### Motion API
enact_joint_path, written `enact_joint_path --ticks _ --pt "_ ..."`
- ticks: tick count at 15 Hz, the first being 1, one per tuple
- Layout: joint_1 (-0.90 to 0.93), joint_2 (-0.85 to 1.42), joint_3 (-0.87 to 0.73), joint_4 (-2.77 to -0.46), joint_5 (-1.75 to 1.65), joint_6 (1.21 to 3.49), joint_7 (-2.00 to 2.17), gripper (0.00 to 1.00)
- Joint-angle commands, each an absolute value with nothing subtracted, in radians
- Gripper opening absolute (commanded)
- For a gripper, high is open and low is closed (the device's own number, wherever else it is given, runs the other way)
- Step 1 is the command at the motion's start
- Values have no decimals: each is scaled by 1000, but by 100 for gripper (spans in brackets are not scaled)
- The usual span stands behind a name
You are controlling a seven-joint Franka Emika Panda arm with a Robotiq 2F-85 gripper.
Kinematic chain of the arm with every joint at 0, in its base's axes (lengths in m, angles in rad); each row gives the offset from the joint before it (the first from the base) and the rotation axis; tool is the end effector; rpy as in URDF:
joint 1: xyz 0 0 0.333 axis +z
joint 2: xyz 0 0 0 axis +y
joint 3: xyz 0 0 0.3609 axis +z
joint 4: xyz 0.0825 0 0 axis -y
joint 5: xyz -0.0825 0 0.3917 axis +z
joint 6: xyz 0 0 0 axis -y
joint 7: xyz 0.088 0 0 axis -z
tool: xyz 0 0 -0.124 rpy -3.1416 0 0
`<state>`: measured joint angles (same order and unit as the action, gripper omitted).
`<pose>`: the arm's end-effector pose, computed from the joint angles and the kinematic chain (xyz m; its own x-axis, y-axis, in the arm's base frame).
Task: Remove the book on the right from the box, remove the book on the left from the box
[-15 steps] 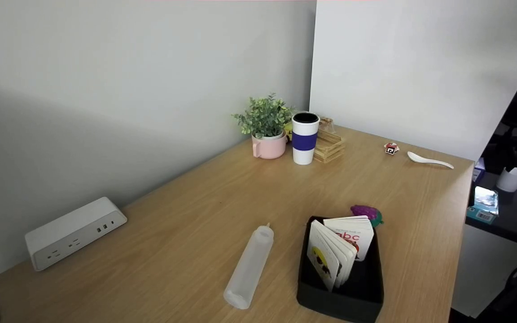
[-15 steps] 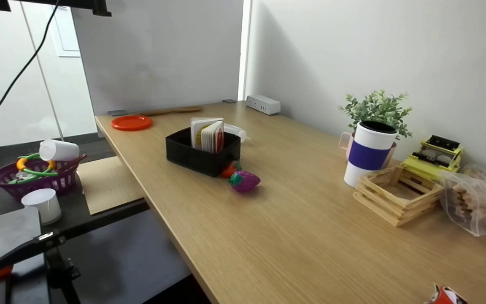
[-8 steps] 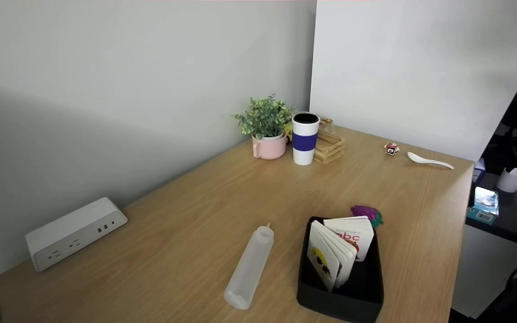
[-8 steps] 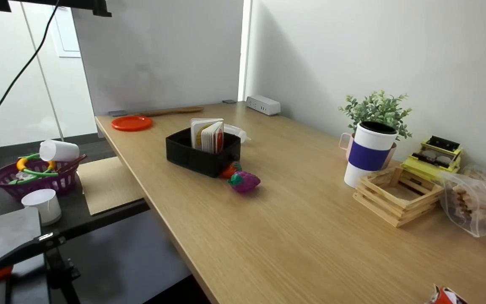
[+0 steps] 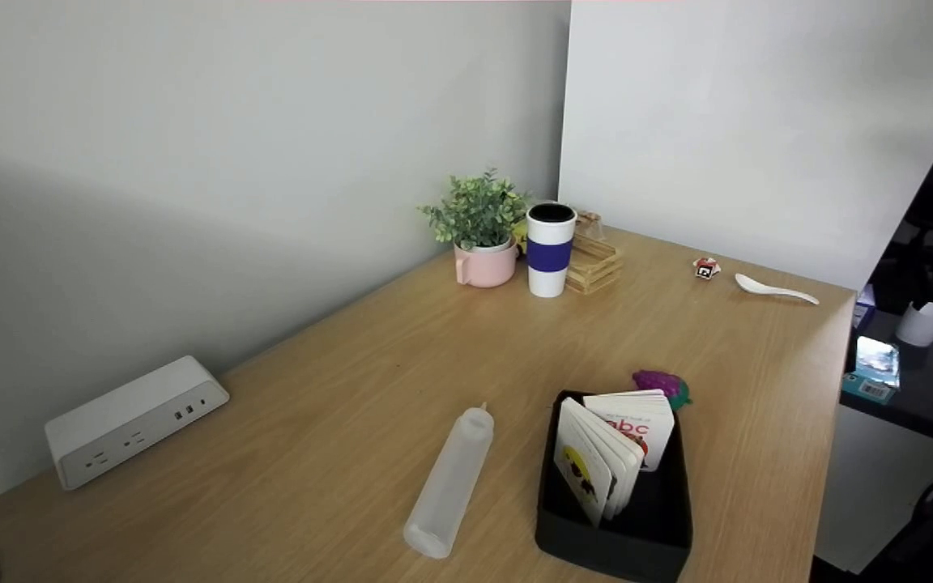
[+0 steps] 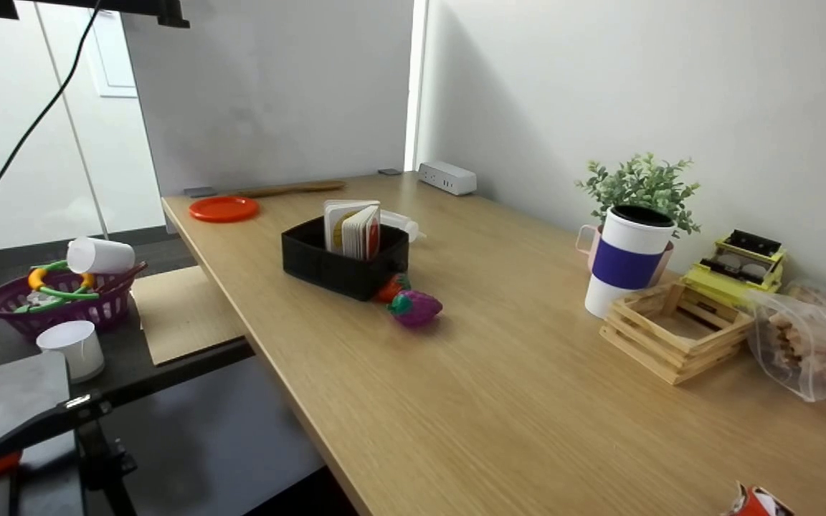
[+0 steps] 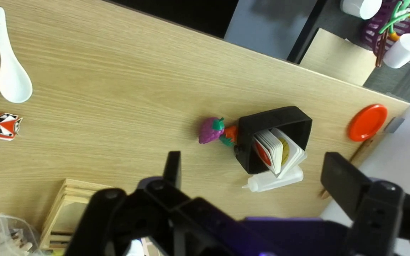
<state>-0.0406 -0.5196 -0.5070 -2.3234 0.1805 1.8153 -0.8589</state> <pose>0.3332 -0.2130 0.5323 0.9253 0.2676 0.2686 0.3456 -0.8866 -0.3073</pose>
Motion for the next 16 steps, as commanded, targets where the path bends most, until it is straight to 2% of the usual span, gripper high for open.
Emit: enact_joint_path --ticks 1,9,12,13,16 --pt "-62 -466 -403 -2334 158 1852 -850 100" --pt "-8 -267 -197 -2264 15 1797 -789 100" --pt "10 -180 -171 -2220 12 1742 -867 100" --pt "-8 -251 -166 -2283 28 1796 -817 100" --pt "-4 -193 -153 -2252 27 1780 -845 100"
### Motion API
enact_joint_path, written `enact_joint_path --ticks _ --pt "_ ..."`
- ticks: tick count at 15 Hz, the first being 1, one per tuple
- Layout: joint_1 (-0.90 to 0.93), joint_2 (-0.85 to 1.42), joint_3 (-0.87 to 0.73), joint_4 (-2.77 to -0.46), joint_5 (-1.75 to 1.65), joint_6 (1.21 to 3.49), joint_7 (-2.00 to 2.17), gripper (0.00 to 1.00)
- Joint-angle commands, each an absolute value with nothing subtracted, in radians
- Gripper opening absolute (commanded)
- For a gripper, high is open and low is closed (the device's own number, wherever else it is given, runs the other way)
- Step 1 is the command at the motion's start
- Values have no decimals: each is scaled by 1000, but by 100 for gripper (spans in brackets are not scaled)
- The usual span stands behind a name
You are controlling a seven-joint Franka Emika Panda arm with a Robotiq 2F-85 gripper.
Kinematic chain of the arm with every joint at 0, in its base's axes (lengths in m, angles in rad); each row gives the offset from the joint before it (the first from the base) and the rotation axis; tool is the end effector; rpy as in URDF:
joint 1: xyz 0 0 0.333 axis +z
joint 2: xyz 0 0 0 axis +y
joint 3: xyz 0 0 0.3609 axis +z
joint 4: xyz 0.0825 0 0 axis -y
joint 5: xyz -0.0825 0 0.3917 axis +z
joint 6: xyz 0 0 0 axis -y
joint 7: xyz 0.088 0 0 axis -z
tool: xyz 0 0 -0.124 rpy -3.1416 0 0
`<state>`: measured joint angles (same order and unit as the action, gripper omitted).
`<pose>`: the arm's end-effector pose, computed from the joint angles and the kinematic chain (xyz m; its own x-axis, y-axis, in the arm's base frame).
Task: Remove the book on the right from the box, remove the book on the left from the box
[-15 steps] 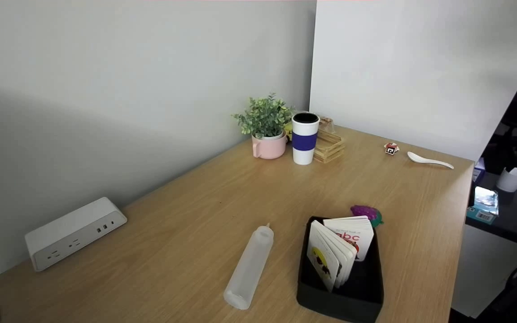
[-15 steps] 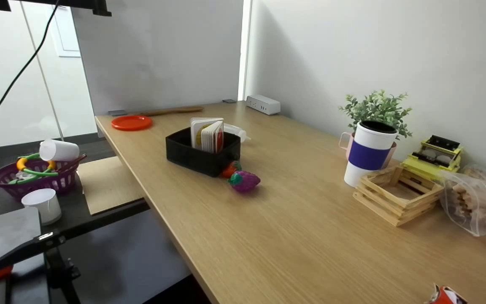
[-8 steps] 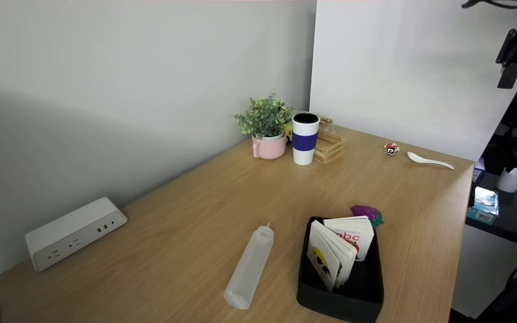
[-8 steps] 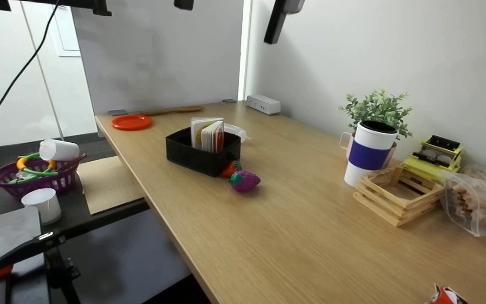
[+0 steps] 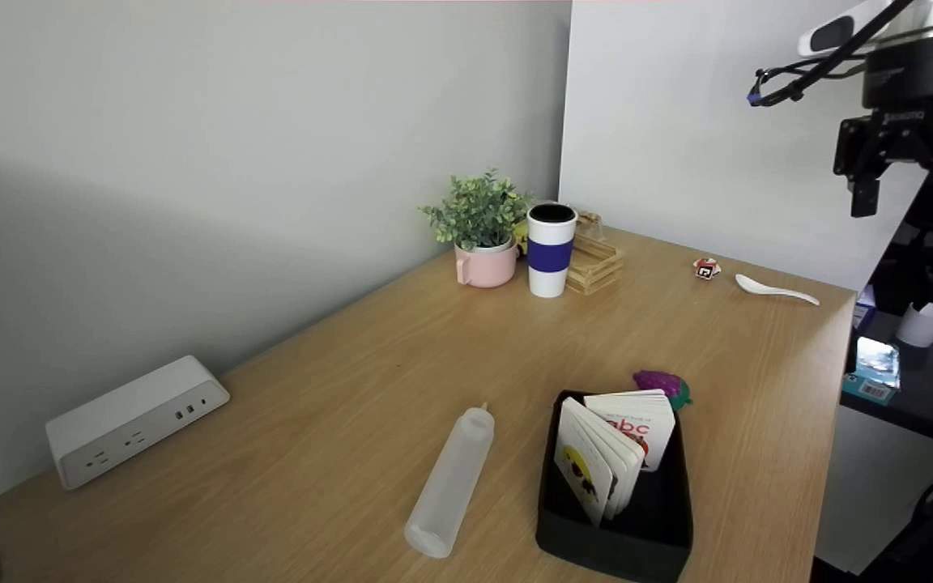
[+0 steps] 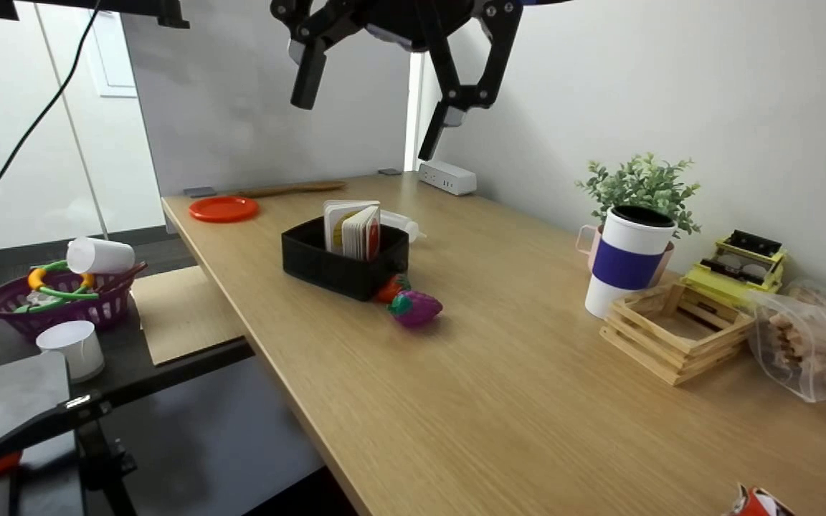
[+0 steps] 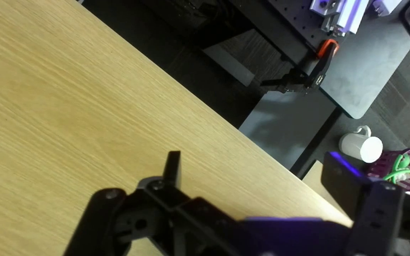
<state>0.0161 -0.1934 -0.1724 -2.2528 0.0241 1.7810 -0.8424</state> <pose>0.4416 -0.0695 0.4474 0.7545 0.6402 -0.1443 0.6001 -0.7620 -0.2432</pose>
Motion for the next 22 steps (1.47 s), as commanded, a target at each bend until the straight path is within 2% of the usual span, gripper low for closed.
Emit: enact_joint_path --ticks 1,10,22 --pt "-4 -189 -153 -2247 27 1776 -848 100" --pt "41 -167 -100 -2262 117 1902 -866 100" --pt "121 101 76 -2109 117 2043 -801 100"
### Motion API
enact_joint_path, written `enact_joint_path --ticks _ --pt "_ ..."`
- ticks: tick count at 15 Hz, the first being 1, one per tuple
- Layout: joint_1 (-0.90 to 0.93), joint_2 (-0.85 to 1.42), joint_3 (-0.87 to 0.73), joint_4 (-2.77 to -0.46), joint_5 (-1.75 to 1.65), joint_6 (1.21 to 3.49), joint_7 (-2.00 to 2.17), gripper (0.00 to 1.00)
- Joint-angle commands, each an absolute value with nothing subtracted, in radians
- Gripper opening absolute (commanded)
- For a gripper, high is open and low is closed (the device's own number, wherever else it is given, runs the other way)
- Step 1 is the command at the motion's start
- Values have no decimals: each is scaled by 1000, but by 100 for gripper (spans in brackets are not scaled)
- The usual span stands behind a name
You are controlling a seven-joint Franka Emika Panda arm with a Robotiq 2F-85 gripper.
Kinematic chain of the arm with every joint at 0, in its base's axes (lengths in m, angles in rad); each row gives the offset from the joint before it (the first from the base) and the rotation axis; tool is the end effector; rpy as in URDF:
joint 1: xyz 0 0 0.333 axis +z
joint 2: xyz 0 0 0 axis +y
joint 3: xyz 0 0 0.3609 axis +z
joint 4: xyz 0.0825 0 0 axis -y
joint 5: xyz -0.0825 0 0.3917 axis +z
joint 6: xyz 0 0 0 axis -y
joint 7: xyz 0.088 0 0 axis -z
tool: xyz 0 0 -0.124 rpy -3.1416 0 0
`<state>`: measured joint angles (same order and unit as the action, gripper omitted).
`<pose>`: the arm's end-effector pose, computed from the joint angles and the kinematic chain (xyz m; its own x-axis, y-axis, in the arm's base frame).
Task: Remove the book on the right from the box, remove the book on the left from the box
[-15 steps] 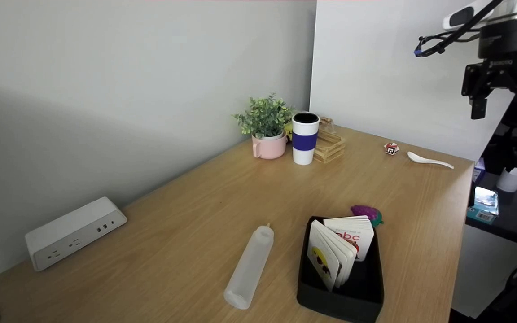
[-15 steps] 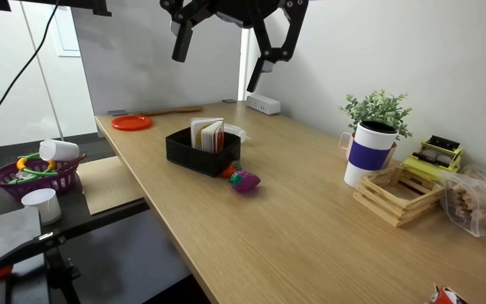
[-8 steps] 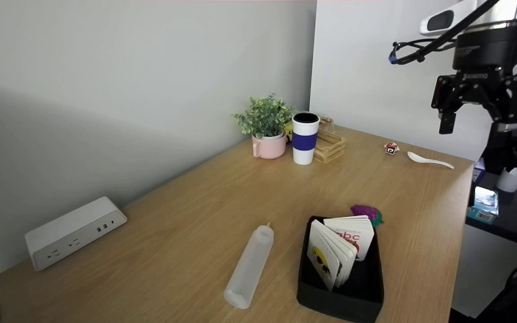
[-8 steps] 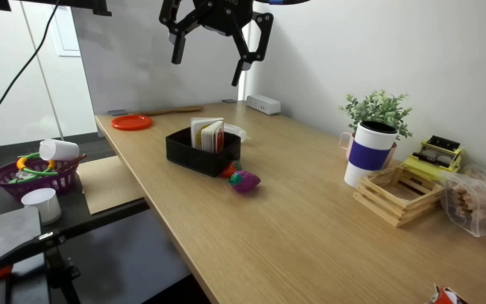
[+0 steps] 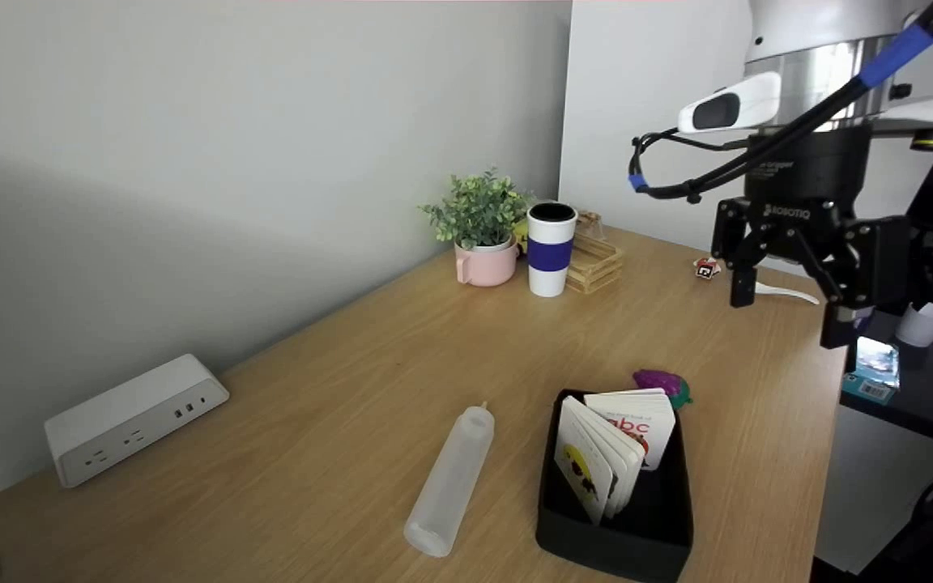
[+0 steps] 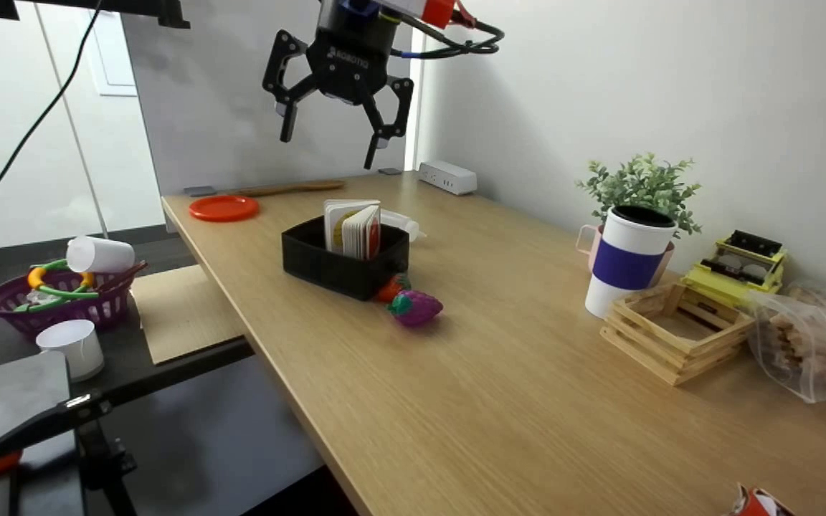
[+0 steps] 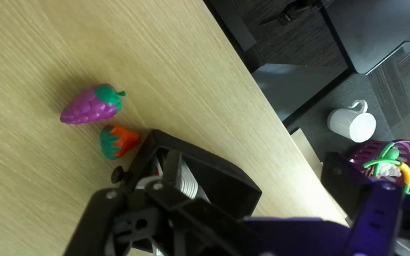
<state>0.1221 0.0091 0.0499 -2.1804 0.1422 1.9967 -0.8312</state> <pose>0.5063 0.0989 0.3952 0.5916 0.8050 -0.0458 0.7796 -0.5856 -0.2222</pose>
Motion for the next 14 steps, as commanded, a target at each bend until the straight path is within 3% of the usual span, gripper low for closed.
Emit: enact_joint_path --ticks 1,8,14 --pt "120 124 83 -2096 110 2076 -784 100" --pt "75 177 85 -2117 161 2468 -561 100" --pt "59 174 98 -2115 136 2453 -521 100"
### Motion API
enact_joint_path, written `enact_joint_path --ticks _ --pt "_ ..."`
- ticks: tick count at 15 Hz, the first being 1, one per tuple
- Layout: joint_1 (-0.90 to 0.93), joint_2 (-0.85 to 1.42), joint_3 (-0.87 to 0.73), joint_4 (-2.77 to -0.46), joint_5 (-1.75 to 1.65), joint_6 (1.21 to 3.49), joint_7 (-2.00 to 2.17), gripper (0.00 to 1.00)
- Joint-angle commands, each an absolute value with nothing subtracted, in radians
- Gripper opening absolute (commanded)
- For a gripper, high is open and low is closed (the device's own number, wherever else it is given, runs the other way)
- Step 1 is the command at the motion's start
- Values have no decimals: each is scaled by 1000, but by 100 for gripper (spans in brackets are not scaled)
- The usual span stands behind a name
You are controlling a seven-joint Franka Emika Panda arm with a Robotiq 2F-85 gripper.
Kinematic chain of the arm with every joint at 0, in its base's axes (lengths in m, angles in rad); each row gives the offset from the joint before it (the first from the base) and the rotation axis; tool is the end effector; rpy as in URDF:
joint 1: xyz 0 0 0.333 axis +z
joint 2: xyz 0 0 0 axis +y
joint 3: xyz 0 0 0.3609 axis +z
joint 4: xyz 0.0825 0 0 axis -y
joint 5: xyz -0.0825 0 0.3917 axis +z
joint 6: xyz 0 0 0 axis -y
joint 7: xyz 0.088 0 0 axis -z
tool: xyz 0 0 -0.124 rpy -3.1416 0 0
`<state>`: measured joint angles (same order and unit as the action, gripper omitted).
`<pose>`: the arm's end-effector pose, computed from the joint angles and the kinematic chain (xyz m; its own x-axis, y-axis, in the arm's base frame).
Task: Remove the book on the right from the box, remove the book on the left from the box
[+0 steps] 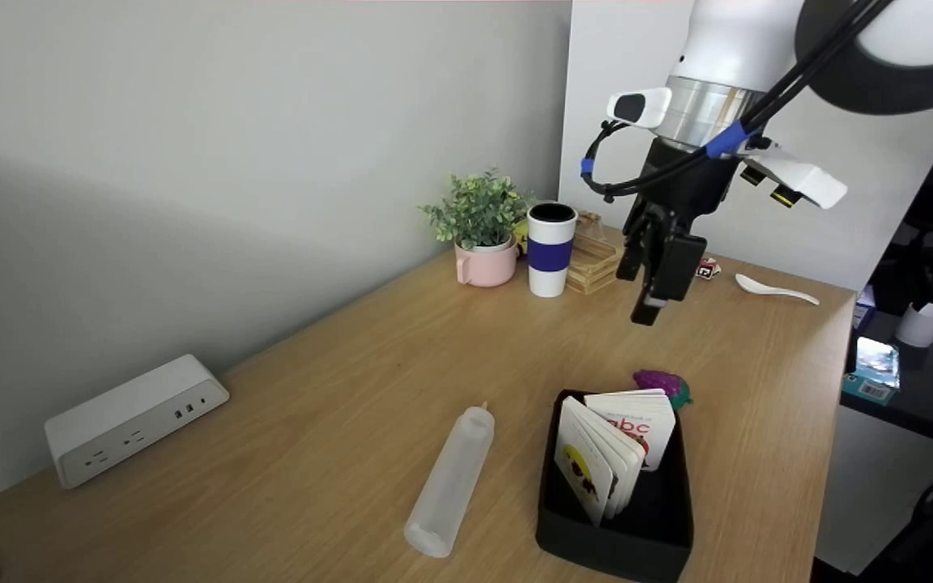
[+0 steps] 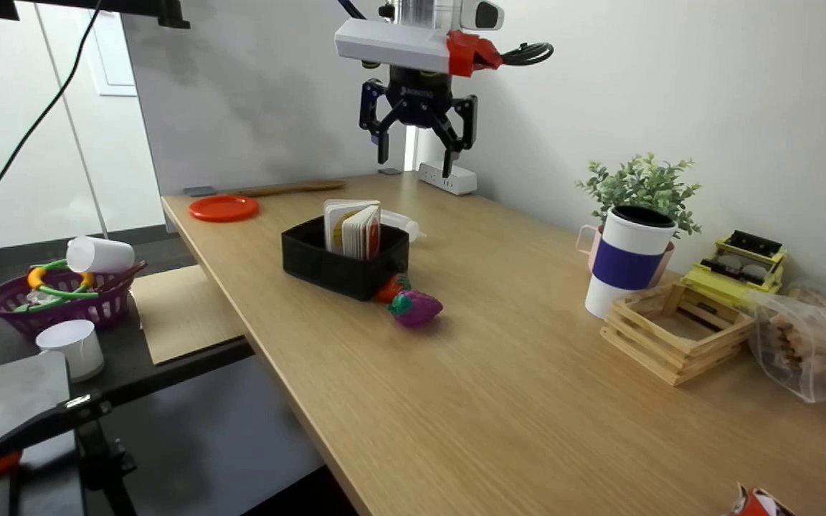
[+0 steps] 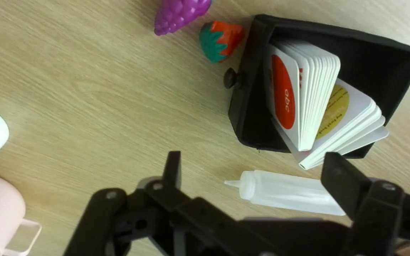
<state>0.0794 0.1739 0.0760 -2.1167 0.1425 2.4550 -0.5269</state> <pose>0.5925 0.0931 0.3705 0.8231 0.5331 0.1958 0.5476 -0.8364 -0.0247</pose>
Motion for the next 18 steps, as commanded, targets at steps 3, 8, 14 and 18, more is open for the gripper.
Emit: enact_joint_path --ticks 3,8,14,18 --pt "55 150 95 -2137 135 2468 -520 100" --pt "69 223 108 -2079 119 2431 -515 100" --pt "97 350 146 -1969 27 2315 -477 100" --pt "103 415 155 -1900 -21 2238 -454 100"
